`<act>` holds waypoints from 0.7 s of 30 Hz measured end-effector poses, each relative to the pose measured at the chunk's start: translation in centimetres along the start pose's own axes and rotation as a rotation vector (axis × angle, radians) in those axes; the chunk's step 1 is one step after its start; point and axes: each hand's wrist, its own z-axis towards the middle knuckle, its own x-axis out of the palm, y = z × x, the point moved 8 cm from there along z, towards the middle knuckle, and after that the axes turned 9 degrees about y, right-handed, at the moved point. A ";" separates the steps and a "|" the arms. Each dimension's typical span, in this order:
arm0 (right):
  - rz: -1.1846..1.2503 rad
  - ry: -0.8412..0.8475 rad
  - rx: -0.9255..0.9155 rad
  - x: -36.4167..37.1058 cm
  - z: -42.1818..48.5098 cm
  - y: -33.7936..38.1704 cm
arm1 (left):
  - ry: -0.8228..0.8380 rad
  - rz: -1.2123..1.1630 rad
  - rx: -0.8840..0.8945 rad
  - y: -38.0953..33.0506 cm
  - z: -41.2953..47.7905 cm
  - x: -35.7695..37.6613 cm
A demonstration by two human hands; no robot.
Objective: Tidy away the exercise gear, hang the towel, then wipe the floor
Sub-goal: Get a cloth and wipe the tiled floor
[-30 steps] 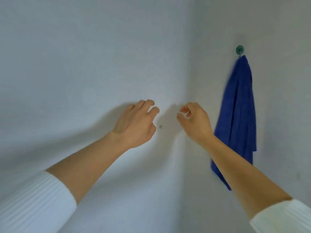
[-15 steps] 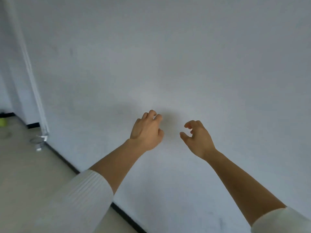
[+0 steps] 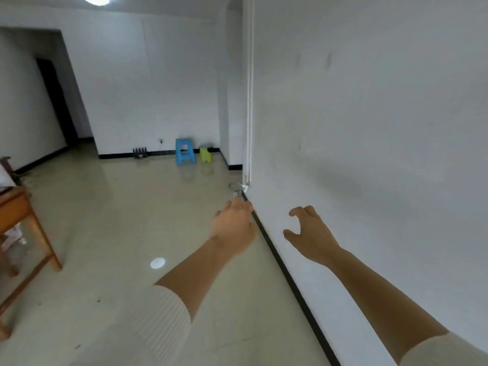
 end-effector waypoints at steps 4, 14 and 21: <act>0.023 0.103 -0.042 5.1 11.9 3.6 | 0.047 0.022 -0.147 10.2 6.7 -0.2; 0.012 0.294 -0.175 18.7 35.5 14.4 | 0.008 0.017 -0.387 32.9 18.9 -1.4; 0.007 0.302 -0.222 27.8 53.2 23.2 | 0.002 0.045 -0.390 49.8 30.1 -1.7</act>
